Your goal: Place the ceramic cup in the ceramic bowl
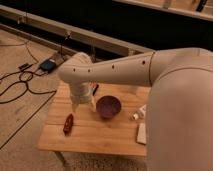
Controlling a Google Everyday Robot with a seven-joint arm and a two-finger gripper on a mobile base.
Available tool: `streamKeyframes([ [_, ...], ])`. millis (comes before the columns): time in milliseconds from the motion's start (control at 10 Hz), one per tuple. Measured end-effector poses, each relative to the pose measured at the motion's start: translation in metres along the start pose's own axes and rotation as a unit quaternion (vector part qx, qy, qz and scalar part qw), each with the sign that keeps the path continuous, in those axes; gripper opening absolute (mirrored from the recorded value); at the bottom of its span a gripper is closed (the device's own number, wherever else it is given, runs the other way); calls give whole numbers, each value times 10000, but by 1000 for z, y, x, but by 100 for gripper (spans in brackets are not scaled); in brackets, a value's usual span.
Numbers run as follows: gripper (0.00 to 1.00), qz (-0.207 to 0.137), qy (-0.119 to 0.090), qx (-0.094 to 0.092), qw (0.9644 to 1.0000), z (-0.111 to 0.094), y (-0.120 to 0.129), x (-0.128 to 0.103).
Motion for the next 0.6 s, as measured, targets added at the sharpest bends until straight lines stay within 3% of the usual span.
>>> streamKeyframes([
  [200,65,6,11,5,10000,1,-1,-2],
  [600,65,60,-38,224,9997,18,-45,-52],
])
